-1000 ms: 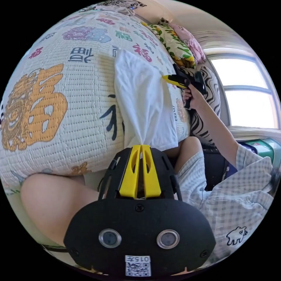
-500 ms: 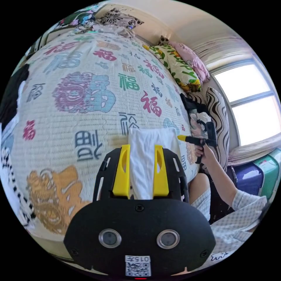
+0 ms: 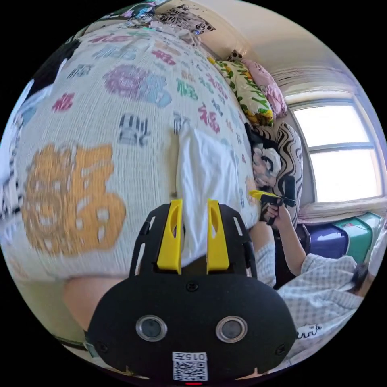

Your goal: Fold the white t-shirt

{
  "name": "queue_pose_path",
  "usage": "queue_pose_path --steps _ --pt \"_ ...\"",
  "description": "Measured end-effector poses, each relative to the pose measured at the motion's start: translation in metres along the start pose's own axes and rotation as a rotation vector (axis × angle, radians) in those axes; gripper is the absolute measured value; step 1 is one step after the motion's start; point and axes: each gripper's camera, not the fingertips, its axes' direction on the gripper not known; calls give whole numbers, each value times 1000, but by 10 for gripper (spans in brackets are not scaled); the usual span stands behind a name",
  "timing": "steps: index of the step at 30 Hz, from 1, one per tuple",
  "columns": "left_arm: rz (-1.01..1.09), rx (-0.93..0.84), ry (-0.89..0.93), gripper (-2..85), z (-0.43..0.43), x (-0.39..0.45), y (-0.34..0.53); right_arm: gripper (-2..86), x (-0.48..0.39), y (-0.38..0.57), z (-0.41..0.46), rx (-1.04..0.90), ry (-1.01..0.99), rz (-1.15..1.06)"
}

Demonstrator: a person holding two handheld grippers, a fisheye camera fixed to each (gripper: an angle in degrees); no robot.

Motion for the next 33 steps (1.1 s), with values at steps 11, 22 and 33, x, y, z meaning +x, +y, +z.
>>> queue_pose_path --steps 11,22,33 --pt "-84 -215 -43 34 52 -2 28 11 -14 50 38 -124 73 69" --pt "-103 -189 -13 -8 52 -4 25 15 -1 70 3 -114 57 66" --pt "-180 -276 -52 -4 73 -23 1 2 18 73 2 -143 23 132"
